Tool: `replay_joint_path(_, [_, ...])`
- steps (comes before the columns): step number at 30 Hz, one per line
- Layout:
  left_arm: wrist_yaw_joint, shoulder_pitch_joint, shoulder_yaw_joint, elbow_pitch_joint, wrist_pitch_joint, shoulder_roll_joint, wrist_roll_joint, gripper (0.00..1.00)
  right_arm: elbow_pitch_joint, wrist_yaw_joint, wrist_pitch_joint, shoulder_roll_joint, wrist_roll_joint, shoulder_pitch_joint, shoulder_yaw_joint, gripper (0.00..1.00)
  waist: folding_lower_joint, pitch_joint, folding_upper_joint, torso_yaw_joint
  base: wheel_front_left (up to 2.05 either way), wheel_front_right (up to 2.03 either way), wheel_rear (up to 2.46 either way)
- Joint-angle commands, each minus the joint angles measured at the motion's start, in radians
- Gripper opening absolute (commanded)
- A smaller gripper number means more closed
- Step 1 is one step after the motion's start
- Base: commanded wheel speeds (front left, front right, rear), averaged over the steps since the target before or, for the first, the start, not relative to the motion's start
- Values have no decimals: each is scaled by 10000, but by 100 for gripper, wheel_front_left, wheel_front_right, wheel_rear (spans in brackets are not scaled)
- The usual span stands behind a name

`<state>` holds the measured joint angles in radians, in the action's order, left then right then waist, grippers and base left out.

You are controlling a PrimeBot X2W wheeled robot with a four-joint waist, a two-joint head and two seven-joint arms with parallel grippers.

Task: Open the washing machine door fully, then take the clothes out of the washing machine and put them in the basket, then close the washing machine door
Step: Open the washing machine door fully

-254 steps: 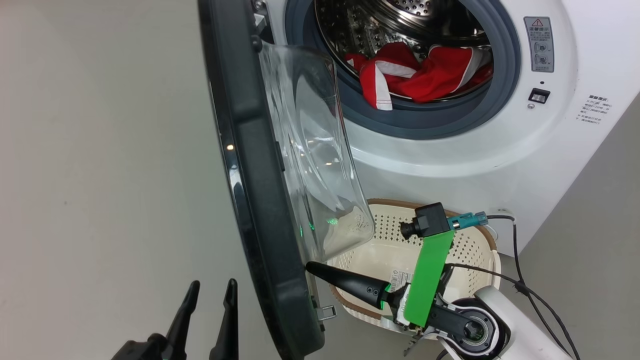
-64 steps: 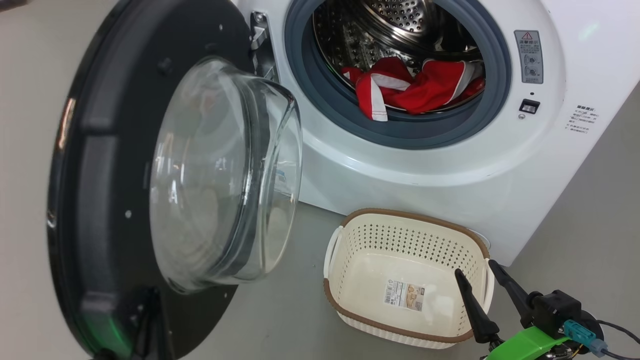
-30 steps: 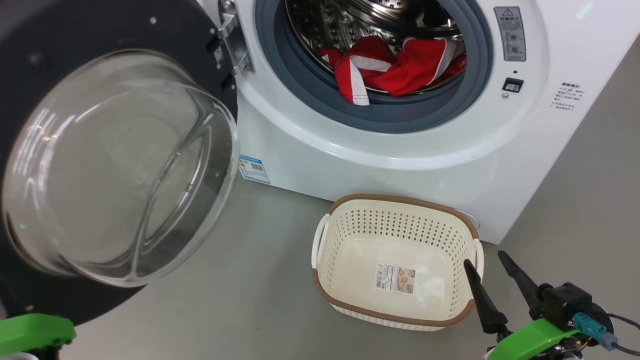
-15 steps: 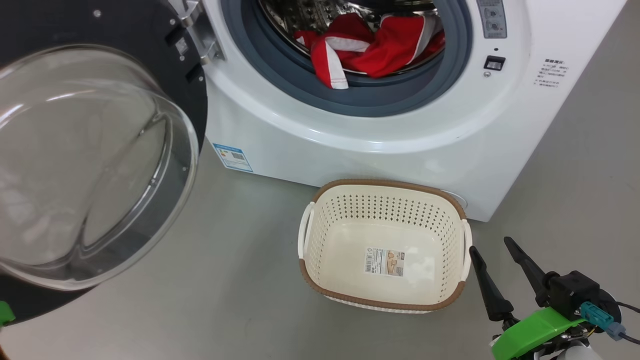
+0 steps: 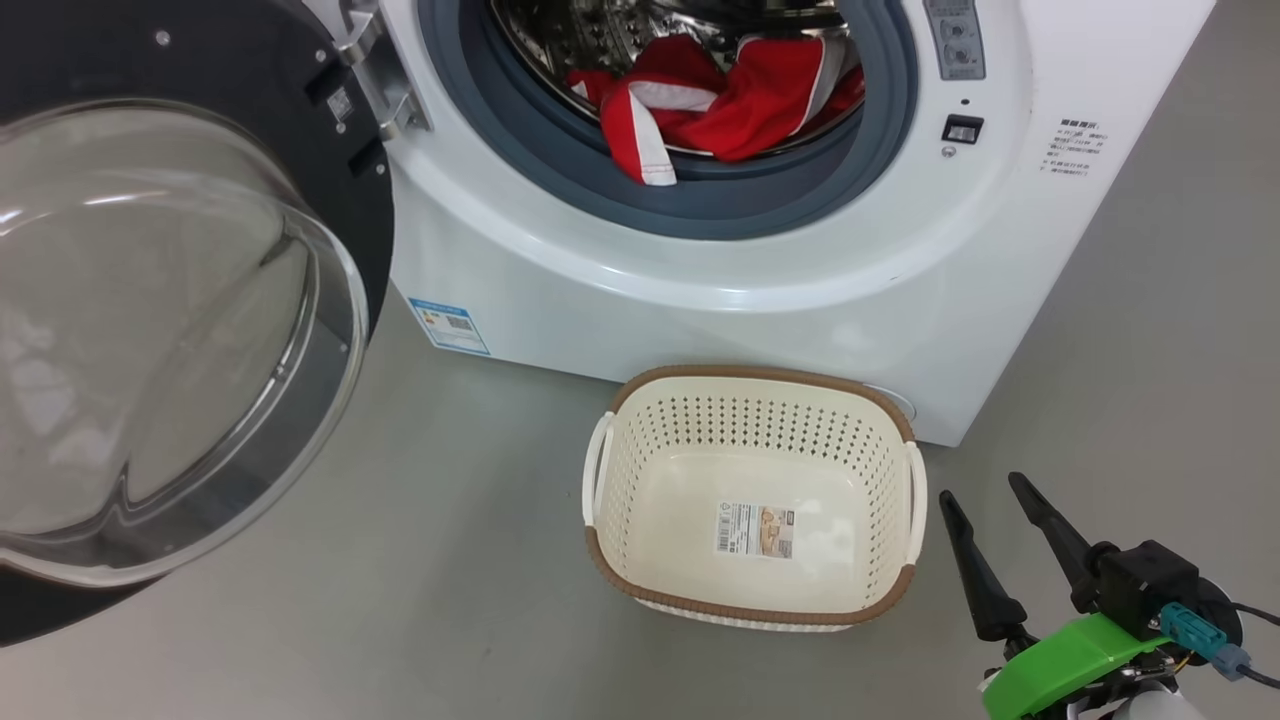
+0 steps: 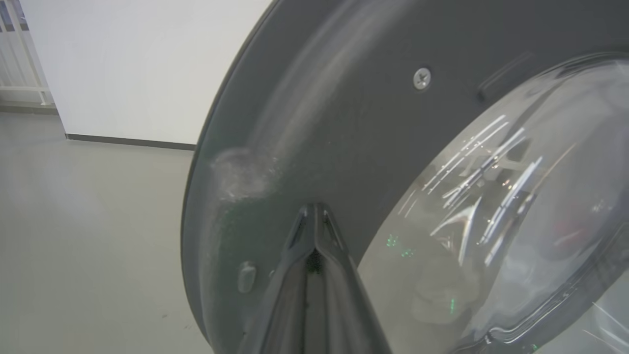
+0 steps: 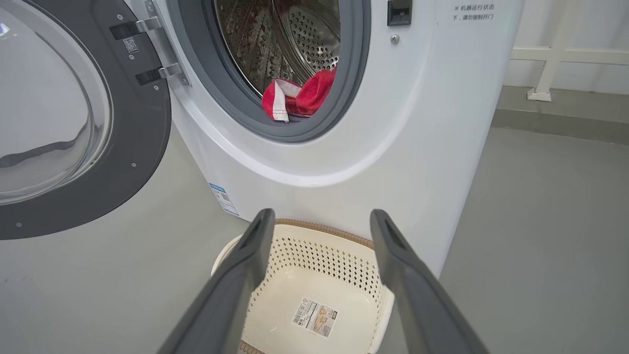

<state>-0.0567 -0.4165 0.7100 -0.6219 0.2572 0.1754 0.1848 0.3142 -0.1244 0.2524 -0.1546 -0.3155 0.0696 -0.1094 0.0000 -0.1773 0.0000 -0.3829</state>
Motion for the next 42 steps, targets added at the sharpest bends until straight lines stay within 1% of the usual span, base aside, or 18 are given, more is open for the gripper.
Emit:
replay_joint_path(1, [-168, -184, 352, 157, 46, 552, -98, 0, -194, -63, 93, -14, -28, 255, -202, 100, 0, 152, 0, 2, 0, 0, 0])
replay_joint_path(6, [-532, 68, 477, 342, 46, 248, -194, 0, -173, -63, 93, 81, -51, 196, -249, 100, 0, 401, 0, -6, 0, 0, 0])
replay_joint_path(8, [-581, 157, 445, 448, 46, 170, -241, 0, -164, -63, 93, 95, -58, 181, -256, 100, 0, 445, 0, -5, 0, 0, 0])
replay_joint_path(9, [-662, 347, 322, 758, 46, -66, -264, 0, -154, -63, 93, 120, -70, 169, -266, 100, 0, 525, 0, 7, 0, 0, 0])
replay_joint_path(11, [-688, 483, 212, 952, 46, -180, -307, 0, -154, -63, 93, 136, -77, 162, -268, 100, 0, 560, 0, 17, 0, 0, 0])
replay_joint_path(13, [-718, 770, 25, 1335, 46, -436, -318, 0, -153, -63, 93, 164, -94, 146, -265, 100, 0, 634, 0, 40, 0, 0, 0])
replay_joint_path(21, [-737, 2108, -1425, 2905, 46, -1021, 69, 0, -212, -63, 93, 208, -147, -49, -88, 100, 0, 889, 0, 168, 0, 0, 0])
replay_joint_path(22, [-738, 2453, -1868, 3317, 46, -1112, 110, 0, -244, -63, 93, 227, -158, -95, 0, 100, 0, 922, 0, 215, 0, 0, 0])
replay_joint_path(24, [-738, 2755, -2443, 3750, 46, -1170, 198, 1, -276, -63, 93, 238, -171, -132, 81, 100, 0, 938, 0, 262, 0, 0, 0])
replay_joint_path(26, [-738, 3058, -3005, 4062, 46, -1197, 335, 11, -310, -63, 93, 256, -172, -183, 155, 100, 0, 966, 0, 331, 0, 0, 0])
replay_joint_path(28, [-739, 3328, -3552, 4347, 46, -1210, 547, 28, -345, -63, 93, 266, -163, -218, 214, 100, 0, 966, 0, 421, 0, 0, 0])
replay_joint_path(31, [-739, 3618, -4114, 4599, 46, -1216, 739, 49, -395, -63, 93, 287, -162, -255, 328, 100, 0, 966, 0, 581, 0, 0, 0])
replay_joint_path(32, [-739, 3681, -4239, 4674, 46, -1216, 830, 71, -407, -63, 93, 290, -156, -260, 353, 100, 0, 961, 0, 650, 0, 0, 0])
replay_joint_path(33, [-739, 3733, -4395, 4733, 46, -1217, 922, 89, -420, -63, 93, 292, -150, -258, 376, 100, 0, 949, 0, 720, 0, 0, 0])
replay_joint_path(34, [-739, 3782, -4592, 4796, 46, -1194, 1002, 100, -434, -63, 93, 295, -142, -251, 394, 100, 0, 941, 0, 801, 0, 0, 0])
replay_joint_path(38, [-739, 3908, -5325, 4986, 46, -1014, 1343, 100, -506, -63, 93, 319, -134, -232, 526, 100, 0, 910, 0, 1138, 0, 0, 0])
replay_joint_path(42, [-739, 3971, -5789, 5123, 46, -789, 1569, 100, -542, -63, 93, 334, -133, -245, 605, 100, 0, 887, 0, 1495, 0, 0, 0])
